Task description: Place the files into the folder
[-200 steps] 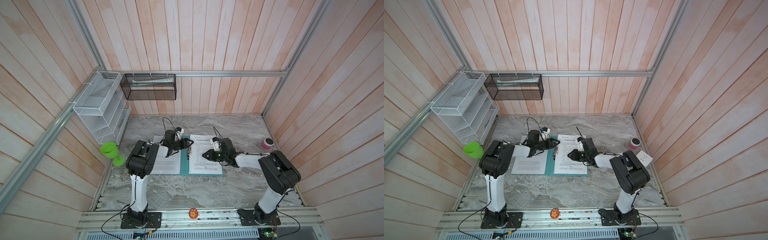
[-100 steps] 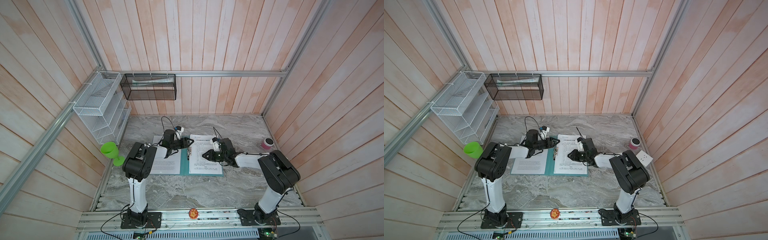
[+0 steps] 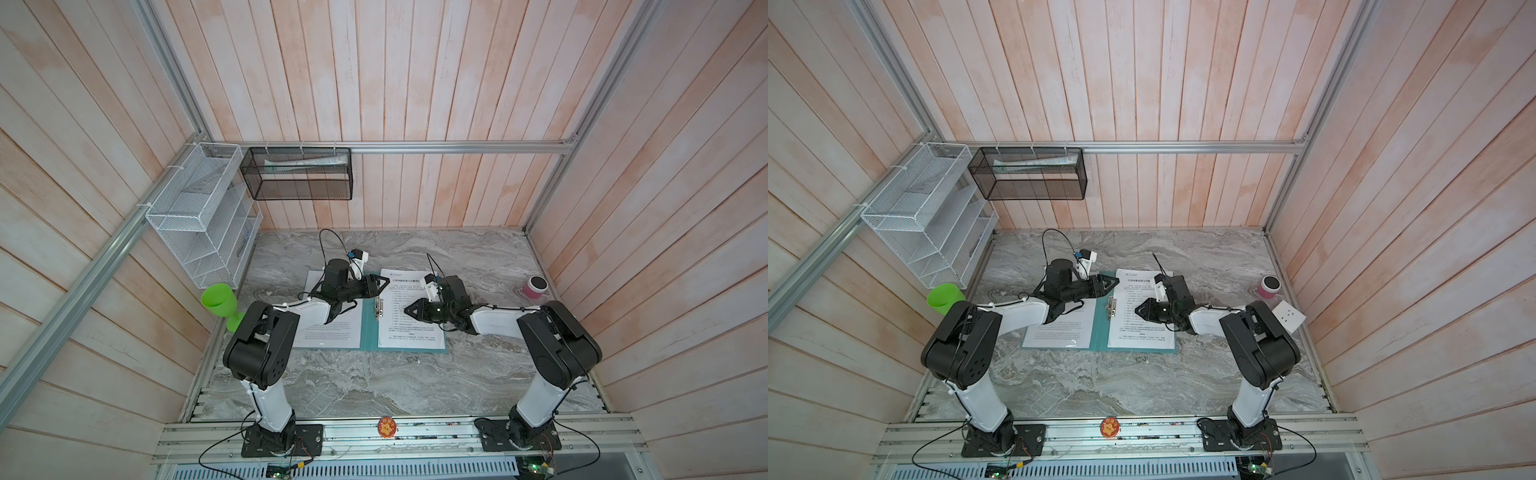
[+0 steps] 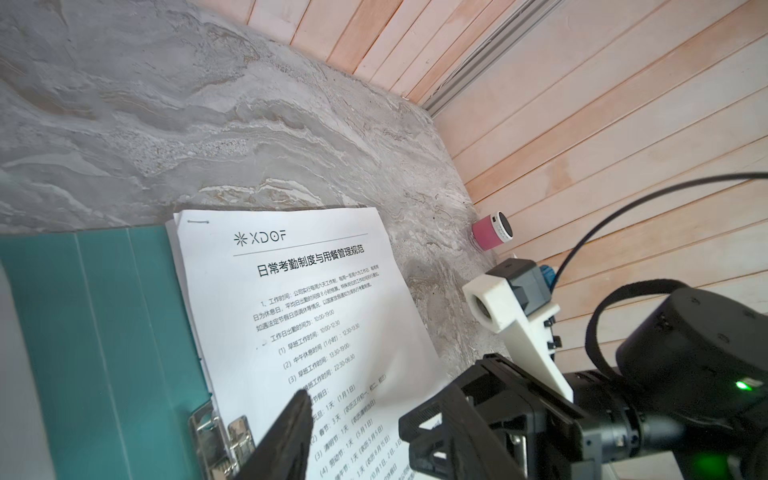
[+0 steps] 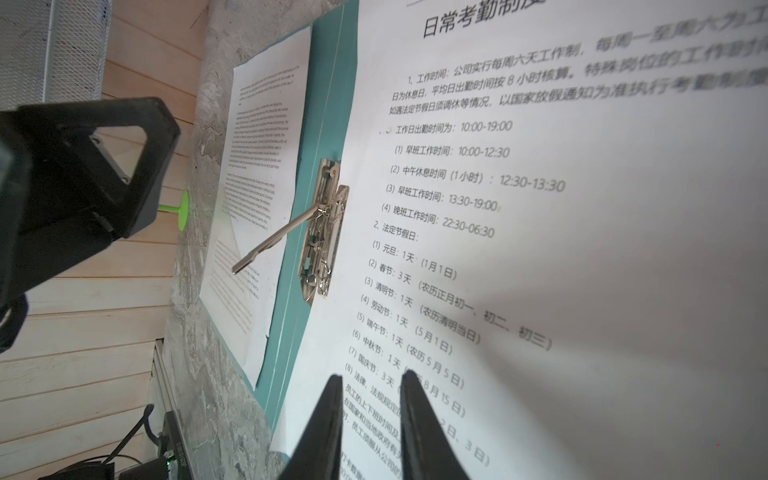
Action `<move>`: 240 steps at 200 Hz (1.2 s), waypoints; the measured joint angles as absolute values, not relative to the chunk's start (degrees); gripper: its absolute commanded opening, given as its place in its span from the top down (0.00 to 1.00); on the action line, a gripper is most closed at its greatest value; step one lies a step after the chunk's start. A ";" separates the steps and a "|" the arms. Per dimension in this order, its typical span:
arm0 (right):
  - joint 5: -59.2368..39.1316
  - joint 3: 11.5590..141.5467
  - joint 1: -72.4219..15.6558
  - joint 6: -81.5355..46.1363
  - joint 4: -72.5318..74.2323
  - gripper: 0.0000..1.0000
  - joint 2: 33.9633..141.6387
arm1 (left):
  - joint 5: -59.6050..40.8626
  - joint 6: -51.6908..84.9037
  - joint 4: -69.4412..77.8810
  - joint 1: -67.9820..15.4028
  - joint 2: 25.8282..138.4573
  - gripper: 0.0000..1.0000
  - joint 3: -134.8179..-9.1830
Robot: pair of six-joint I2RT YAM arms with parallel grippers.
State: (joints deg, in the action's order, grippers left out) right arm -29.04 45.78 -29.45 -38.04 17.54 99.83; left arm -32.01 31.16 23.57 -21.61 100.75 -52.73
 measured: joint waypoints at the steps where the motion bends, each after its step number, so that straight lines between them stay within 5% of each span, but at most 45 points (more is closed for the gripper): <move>1: -29.04 45.76 -29.45 -38.09 17.56 0.77 99.79 | -31.70 31.18 23.35 -21.61 100.44 0.47 -52.64; 123: -27.94 45.60 -30.72 -39.81 14.96 0.77 93.93 | -5.08 36.97 9.15 -35.33 84.05 0.46 -39.03; 240: -26.76 45.60 -30.72 -39.79 14.63 0.78 93.10 | 4.69 37.56 8.36 -36.93 96.49 0.60 -42.76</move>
State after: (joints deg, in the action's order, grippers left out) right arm -26.76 45.60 -30.72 -39.79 14.63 93.10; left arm 4.69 37.56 8.36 -36.93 96.49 -42.76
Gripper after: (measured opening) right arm 0.222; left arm 0.414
